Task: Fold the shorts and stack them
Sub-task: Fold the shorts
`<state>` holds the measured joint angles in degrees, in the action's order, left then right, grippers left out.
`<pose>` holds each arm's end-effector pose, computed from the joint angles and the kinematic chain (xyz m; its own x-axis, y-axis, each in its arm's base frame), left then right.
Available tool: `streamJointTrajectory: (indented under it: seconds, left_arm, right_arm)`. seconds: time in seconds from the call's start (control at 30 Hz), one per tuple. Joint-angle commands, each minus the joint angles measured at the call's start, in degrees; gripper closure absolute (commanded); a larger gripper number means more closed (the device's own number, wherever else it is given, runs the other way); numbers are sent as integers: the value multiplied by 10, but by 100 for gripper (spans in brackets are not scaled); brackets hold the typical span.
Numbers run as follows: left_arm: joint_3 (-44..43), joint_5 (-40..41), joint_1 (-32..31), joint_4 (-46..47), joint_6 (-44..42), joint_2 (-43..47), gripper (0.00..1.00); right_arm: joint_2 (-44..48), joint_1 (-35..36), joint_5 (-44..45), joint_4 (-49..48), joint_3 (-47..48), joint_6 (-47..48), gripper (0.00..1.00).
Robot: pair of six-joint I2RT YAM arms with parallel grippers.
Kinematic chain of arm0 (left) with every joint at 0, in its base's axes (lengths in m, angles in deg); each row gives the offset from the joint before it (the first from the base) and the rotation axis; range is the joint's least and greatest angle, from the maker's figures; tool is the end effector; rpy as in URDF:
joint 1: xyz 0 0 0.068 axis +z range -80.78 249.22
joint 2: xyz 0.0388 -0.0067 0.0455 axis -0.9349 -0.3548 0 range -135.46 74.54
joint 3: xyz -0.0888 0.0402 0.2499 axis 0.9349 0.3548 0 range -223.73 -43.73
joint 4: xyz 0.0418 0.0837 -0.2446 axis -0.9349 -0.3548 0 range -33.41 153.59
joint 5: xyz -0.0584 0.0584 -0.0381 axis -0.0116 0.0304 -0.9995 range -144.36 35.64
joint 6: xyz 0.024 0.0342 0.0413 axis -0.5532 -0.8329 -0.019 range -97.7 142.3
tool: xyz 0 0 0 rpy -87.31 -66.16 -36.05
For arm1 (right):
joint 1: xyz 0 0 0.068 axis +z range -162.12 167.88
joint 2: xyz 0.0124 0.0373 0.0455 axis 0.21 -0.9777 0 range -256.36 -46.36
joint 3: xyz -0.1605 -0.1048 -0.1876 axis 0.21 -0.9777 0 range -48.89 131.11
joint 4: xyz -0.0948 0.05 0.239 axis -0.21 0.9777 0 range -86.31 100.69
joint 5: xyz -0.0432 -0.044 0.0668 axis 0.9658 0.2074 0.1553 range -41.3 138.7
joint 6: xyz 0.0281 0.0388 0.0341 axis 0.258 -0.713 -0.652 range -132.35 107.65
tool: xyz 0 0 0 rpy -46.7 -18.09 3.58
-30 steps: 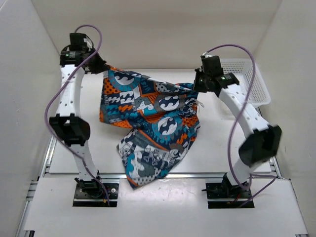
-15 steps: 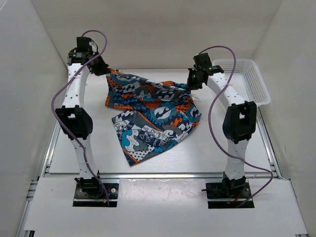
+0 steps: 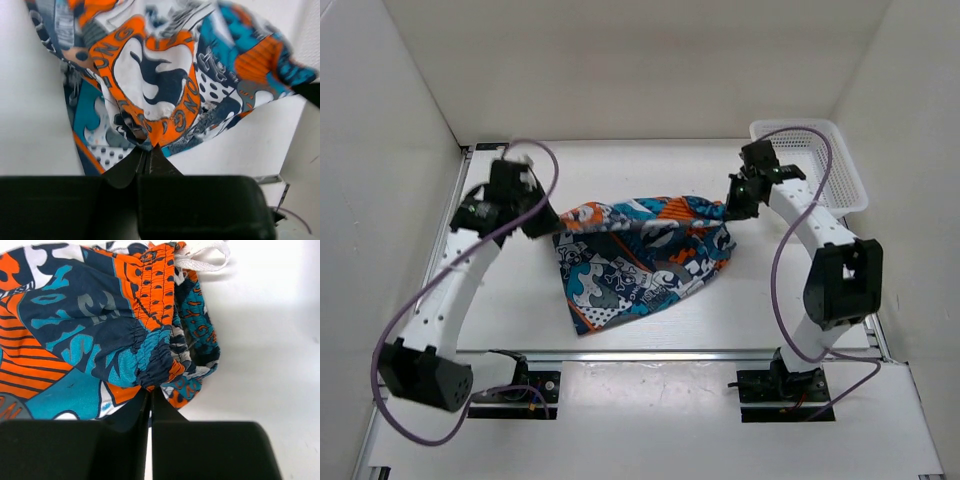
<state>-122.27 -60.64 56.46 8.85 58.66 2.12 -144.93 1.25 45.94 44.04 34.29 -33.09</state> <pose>0.2490 -0.0611 0.3592 -0.7614 -0.4318 -0.4836 -0.2003 0.8661 -0.4579 0.3662 0.0891 0.2661 -0.8432 0.1631 -0.5124 0.0439 0.9706 0.2366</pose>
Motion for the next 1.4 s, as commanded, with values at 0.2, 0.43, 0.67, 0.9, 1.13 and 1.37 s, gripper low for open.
streamJointTrajectory:
  seconds: [0.2, 0.43, 0.67, 0.9, 1.13, 1.37]
  left_arm:
    - [240, 60, -138, 17, 160, 88, 90]
    - [314, 65, -191, 17, 218, 127, 90]
    - [266, 85, -215, -27, 232, 145, 90]
    - [52, 159, -215, -134, 185, 99, 90]
    - [39, 135, -215, -157, 190, 137, 90]
    - [231, 37, -263, -109, 252, 220, 90]
  right_arm:
    - [91, -5, 90, -20, -156, -20, 100]
    - [187, -5, 116, -32, -262, -42, 100]
    - [279, -5, 122, -8, -288, -42, 100]
    - [286, -5, 101, 33, -146, -23, 100]
    - [359, -5, 115, 78, -164, -29, 100]
    - [449, 4, 114, 114, -293, -107, 100]
